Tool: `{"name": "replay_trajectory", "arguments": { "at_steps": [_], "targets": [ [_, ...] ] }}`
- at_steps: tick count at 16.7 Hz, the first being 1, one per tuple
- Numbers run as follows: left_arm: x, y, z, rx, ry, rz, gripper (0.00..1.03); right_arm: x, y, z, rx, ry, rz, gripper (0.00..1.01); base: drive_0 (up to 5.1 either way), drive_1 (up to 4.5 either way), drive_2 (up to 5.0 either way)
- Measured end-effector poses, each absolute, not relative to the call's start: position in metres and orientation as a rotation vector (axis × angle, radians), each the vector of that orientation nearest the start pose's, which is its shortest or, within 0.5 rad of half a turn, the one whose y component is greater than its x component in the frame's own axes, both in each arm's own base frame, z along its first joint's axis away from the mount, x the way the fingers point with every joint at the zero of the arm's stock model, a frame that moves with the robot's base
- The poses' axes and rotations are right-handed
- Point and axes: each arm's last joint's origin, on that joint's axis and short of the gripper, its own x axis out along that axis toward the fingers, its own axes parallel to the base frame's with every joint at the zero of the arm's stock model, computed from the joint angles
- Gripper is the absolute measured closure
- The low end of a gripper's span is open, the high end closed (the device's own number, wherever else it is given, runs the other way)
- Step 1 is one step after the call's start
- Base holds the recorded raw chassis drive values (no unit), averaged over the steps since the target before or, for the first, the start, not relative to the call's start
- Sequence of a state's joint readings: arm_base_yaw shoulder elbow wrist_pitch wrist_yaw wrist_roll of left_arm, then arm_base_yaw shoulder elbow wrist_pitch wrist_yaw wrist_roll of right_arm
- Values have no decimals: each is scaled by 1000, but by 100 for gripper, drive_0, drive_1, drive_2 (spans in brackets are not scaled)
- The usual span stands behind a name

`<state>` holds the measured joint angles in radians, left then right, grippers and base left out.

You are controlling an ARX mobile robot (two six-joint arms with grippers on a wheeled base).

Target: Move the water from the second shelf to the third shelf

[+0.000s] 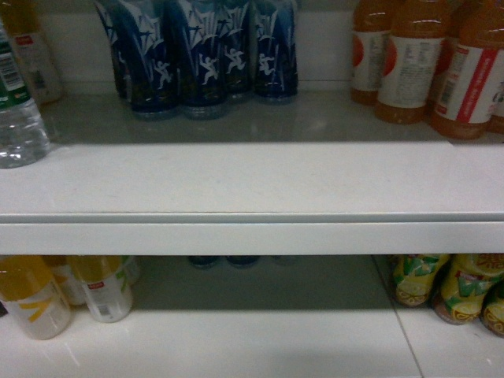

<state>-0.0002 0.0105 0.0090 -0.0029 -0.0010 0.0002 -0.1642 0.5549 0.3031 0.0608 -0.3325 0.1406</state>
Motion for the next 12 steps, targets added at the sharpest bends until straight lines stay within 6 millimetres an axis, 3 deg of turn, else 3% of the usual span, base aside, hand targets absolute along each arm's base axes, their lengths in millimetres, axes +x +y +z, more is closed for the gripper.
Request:
{"name": "replay_trajectory", "arguments": {
  "at_steps": [12],
  "targets": [
    [98,0,166,1,4,0,5,141,-14,222,186,197,154,61,-496,249,249]
  ]
}}
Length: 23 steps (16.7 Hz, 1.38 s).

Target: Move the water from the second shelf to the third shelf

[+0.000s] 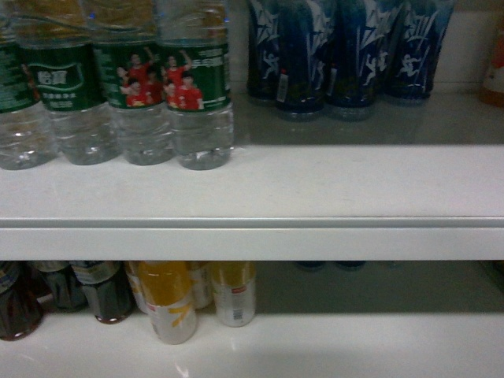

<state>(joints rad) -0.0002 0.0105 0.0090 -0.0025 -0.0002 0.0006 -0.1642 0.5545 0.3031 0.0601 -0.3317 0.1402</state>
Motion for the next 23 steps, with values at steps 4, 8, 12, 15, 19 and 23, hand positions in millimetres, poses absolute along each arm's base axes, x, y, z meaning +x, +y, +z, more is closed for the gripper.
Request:
{"name": "replay_trajectory", "arguments": {
  "at_steps": [4,8,12,15,19,23],
  "targets": [
    [98,0,166,1,3,0,5,141,-14,222,186,194,160,61,-496,249,249],
    [98,0,165,1,7,0,5,141,-14,222,186,192,155,61,-496,249,249],
    [98,0,166,1,4,0,5,141,-14,222,187,197,158,61,-496,249,249],
    [98,0,165,1,5,0,5,141,-14,222,187,197,159,61,-496,249,249],
    [98,0,165,1,4,3,5,141,-14,222,187,195,160,61,-496,249,249],
    [98,0,165,1,6,3,5,141,-14,222,186,194,155,61,-496,249,249]
  ]
}}
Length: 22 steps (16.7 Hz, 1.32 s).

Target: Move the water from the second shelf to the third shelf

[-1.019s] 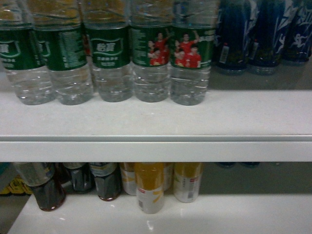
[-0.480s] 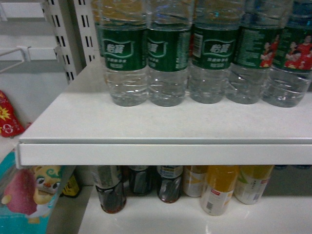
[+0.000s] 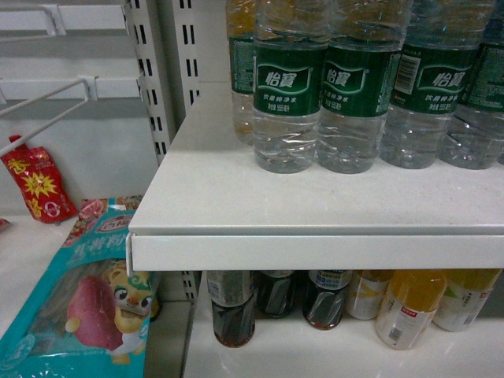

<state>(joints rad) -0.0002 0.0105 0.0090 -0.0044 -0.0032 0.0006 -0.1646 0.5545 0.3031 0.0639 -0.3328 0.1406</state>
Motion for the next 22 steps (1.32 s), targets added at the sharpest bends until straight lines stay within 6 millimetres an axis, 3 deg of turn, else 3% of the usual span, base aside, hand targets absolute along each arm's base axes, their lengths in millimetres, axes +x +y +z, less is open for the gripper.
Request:
{"name": "replay_trajectory", "arguments": {
  "at_steps": [8,13,18,22],
  "targets": [
    [98,0,165,1,5,0,5,141,-14,222,185,183,148,61,-496,249,249],
    [98,0,165,1,5,0,5,142,-8,240,198,60,-63,61,-496,249,249],
    [98,0,165,1,5,0,5,169,19,253,200,181,133,61,-198,100,100],
    [98,0,165,1,5,0,5,201,30,259,198,263,169,61,0,0,0]
  ]
}}
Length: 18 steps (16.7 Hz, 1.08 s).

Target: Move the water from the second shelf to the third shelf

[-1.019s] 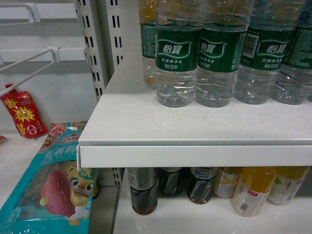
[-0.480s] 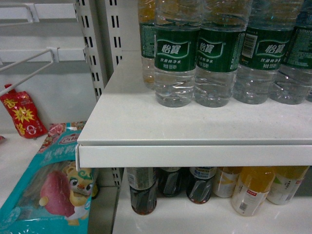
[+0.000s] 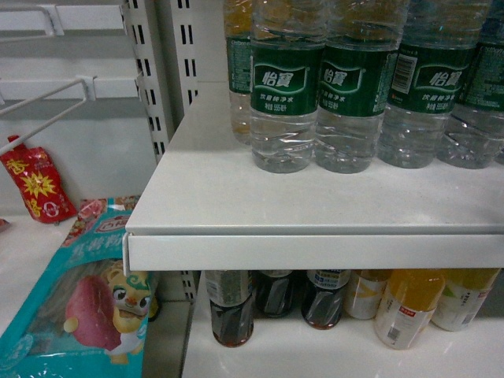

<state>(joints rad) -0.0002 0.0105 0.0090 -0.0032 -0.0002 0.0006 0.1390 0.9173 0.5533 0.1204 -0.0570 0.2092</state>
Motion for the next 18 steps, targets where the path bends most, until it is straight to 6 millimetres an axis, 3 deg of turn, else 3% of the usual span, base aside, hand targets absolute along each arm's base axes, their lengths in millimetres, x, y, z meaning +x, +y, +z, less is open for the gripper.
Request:
{"name": "replay_trajectory", "arguments": {
  "at_steps": [11,13,18],
  "targets": [
    [98,0,165,1,5,0,5,252,56,250,132,368,219,61,0,0,0],
    [98,0,165,1,5,0,5,266,63,256,128,359,230,61,0,0,0],
    [98,0,165,1,5,0,5,279,73,251,119,383,236,61,0,0,0]
  ]
}}
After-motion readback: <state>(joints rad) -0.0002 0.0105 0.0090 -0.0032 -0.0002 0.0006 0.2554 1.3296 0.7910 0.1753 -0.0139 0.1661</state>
